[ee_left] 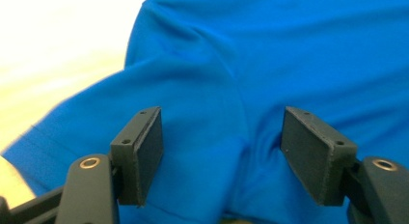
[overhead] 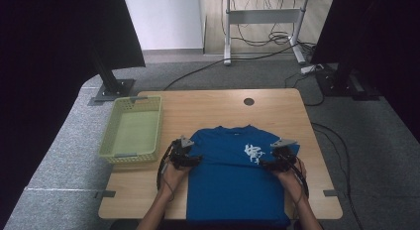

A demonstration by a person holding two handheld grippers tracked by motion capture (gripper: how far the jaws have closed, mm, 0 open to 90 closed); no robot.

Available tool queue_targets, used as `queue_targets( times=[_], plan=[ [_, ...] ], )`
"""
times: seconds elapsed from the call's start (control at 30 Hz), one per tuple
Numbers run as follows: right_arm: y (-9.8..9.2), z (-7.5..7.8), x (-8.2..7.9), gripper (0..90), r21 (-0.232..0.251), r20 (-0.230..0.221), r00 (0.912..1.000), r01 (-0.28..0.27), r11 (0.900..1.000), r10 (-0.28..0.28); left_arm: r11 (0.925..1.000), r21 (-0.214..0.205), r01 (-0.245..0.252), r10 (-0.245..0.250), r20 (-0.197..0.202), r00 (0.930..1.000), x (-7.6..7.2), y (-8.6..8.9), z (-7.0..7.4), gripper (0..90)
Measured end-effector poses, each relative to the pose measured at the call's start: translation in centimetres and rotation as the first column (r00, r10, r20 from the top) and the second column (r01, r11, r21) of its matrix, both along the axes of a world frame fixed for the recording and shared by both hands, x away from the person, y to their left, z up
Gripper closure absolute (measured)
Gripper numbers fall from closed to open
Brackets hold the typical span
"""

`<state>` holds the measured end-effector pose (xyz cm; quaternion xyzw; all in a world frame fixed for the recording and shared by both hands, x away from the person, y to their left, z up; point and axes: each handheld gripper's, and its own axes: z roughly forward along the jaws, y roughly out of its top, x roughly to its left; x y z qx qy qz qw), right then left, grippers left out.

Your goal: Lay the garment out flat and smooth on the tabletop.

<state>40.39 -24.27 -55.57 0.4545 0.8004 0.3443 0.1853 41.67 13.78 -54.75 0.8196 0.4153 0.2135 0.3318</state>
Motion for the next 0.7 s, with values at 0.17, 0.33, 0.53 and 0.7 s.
queue_targets(
  times=[0.17,0.33,0.53,0.7],
  plan=[
    [-0.5,0.9,-0.2,21.1,0.026,0.037,0.9993,0.005,0.9997,-0.006,0.9998,-0.001,-0.020,0.020,0.023,0.9995,-0.4,0.5,0.7,33.0],
    [-0.9,2.1,-2.9,20.6,0.024,0.030,0.9985,-0.046,0.9986,0.046,0.9969,-0.054,0.057,-0.058,-0.020,0.9981,-2.2,0.6,1.2,31.3],
    [-0.6,0.3,-2.3,20.6,-0.011,-0.032,0.9979,-0.056,0.9984,0.056,0.9995,-0.007,0.031,-0.031,-0.021,0.9993,-1.0,0.2,0.1,30.8],
    [-0.5,0.1,-0.3,20.7,-0.007,-0.008,0.9998,-0.021,0.9998,0.021,0.9985,0.028,-0.048,0.048,0.025,0.9986,0.7,0.5,0.1,31.0]
  ],
)
